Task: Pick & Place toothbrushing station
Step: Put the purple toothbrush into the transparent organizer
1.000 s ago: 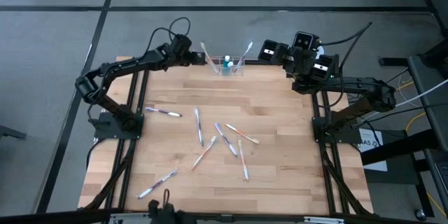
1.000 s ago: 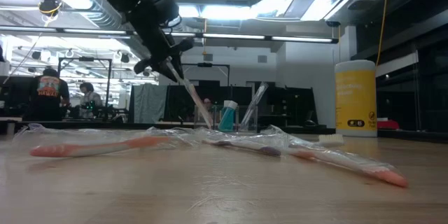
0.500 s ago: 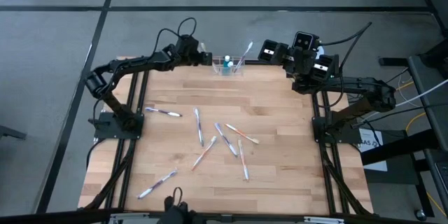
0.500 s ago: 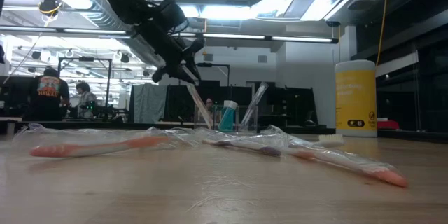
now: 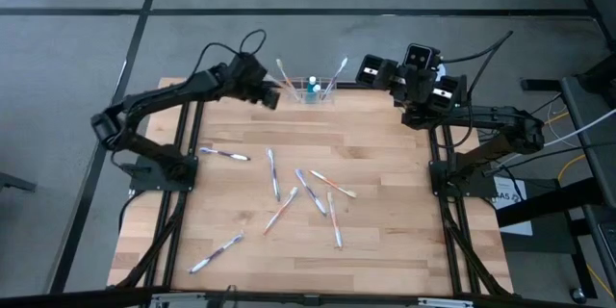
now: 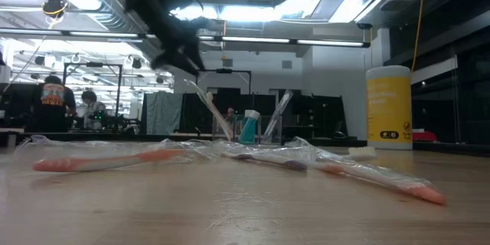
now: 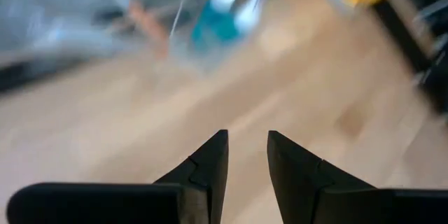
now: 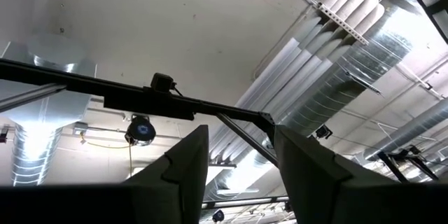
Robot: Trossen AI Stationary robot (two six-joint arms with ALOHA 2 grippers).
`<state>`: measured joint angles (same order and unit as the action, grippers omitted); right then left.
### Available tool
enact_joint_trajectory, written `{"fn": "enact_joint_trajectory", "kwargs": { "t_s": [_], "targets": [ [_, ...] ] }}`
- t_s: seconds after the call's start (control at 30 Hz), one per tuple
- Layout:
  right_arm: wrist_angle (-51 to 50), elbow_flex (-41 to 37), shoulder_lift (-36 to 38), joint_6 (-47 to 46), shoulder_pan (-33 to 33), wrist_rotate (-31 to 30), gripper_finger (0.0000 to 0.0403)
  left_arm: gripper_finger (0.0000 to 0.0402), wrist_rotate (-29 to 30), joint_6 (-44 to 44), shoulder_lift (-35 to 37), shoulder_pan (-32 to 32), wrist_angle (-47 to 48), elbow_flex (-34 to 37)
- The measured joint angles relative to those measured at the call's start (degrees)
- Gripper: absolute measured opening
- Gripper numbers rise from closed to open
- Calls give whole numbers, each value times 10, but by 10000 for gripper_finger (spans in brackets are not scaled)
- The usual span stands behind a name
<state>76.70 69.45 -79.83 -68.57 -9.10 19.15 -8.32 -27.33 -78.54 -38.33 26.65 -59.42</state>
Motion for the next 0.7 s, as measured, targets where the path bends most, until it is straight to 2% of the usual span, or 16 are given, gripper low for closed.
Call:
{"fn": "enact_joint_trajectory", "kwargs": {
  "t_s": [0.13, 0.23, 0.33, 0.5, 0.7],
  "targets": [
    [0, 0, 0, 0, 0, 13, 166, 95, 6, -3, 43, 25, 176, 0],
    [-1, 0, 0, 0, 0, 15, 166, 101, 59, -40, 60, 52, 299, 0],
    [-2, 0, 0, 0, 0, 15, 166, 113, 121, -109, 70, 80, 384, 0],
    [-11, 0, 0, 0, 0, 15, 166, 136, 142, -211, 70, 120, 435, 0],
    [-11, 0, 2, -2, 0, 15, 166, 162, 208, -414, 70, 172, 465, 0]
  ]
}}
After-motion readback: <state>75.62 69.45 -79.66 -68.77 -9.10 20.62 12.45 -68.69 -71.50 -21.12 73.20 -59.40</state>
